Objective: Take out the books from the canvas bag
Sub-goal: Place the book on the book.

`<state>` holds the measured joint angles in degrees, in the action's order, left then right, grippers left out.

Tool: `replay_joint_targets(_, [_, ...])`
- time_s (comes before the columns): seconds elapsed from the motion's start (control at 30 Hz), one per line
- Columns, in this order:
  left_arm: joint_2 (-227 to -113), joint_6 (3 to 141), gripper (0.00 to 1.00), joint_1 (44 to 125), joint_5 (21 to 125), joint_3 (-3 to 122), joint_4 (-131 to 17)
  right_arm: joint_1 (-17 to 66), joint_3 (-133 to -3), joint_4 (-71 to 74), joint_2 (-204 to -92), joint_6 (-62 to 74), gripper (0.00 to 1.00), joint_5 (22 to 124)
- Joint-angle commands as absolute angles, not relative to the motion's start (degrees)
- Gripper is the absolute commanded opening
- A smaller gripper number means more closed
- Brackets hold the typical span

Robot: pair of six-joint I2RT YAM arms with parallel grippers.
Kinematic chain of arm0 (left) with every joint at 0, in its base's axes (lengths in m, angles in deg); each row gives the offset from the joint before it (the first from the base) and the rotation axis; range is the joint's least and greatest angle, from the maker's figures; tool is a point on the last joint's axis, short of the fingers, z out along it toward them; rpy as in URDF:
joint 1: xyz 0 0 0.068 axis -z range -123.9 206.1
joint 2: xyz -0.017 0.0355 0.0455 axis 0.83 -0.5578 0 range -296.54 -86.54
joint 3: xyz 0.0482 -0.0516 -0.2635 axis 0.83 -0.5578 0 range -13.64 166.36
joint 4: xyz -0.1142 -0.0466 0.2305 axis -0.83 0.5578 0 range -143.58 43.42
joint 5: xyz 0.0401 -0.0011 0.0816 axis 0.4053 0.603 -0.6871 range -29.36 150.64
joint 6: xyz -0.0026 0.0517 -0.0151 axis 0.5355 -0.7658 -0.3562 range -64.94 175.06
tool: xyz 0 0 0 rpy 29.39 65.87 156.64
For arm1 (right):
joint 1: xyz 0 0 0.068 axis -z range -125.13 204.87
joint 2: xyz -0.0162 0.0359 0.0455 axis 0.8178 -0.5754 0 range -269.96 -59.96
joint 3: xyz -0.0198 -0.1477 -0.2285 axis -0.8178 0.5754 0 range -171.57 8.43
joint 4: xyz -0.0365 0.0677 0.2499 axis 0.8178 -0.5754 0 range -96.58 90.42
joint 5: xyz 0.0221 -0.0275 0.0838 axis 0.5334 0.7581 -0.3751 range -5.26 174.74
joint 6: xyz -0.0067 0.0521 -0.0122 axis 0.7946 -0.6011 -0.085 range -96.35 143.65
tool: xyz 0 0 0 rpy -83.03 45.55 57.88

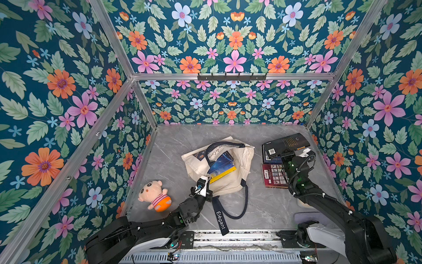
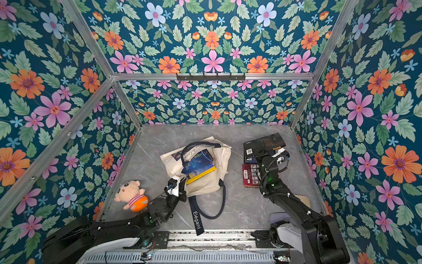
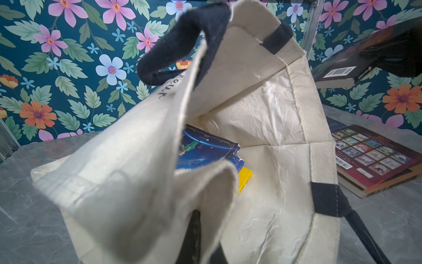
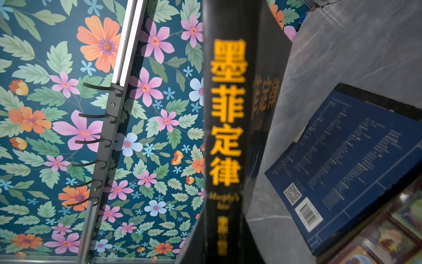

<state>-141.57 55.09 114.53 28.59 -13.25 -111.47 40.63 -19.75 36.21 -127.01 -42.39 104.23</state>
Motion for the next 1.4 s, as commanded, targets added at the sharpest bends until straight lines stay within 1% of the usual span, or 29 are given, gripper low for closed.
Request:
replay_joint_targets(0.0, [-141.0,55.2,0.00,114.5,28.0,-13.0,-112.8,41.5,-21.7,48.2,-132.1,-42.9,0.00,102.2])
replay_joint_targets(0.17, [-140.9,55.2,0.00,114.5,27.9,-13.0,-112.8,41.9,-24.2,52.4,-140.5,-44.7,0.00,102.5])
replay_joint_targets(0.33, [-140.6,55.1,0.00,114.5,28.1,-12.9,-112.6,41.9,-24.1,53.0,-146.2,-48.4,0.00,104.7])
replay_joint_targets(0.4, [-140.5,55.1,0.00,114.4,28.1,-12.9,-112.5,41.9,-23.2,52.5,-147.4,-50.0,0.00,107.1])
replay_joint_targets(0.67, [-141.2,55.1,0.00,114.5,28.8,-12.6,-112.6,41.9,-21.8,51.6,-152.5,-54.9,0.00,108.5])
replay_joint_targets(0.87, [-141.1,55.1,0.00,114.4,28.9,-12.6,-112.5,41.9,-22.1,53.5,-158.3,-58.4,0.00,107.2])
replay_joint_targets(1.03, [-141.3,55.1,0.00,114.5,29.0,-12.6,-112.5,41.9,-22.4,53.5,-159.5,-60.2,0.00,106.9])
replay_joint_targets(1.1, [-141.2,55.1,0.00,114.5,28.9,-12.5,-112.5,41.9,-22.3,52.5,-158.8,-60.5,0.05,106.9])
replay_joint_targets(1.27, [-141.6,55.0,0.00,114.5,29.3,-12.4,-112.5,41.9,-22.1,51.2,-158.3,-61.9,0.25,106.0])
replay_joint_targets(1.37, [-141.5,55.0,0.00,114.5,29.2,-12.4,-112.4,41.9,-21.4,51.4,-157.9,-62.3,0.35,105.4])
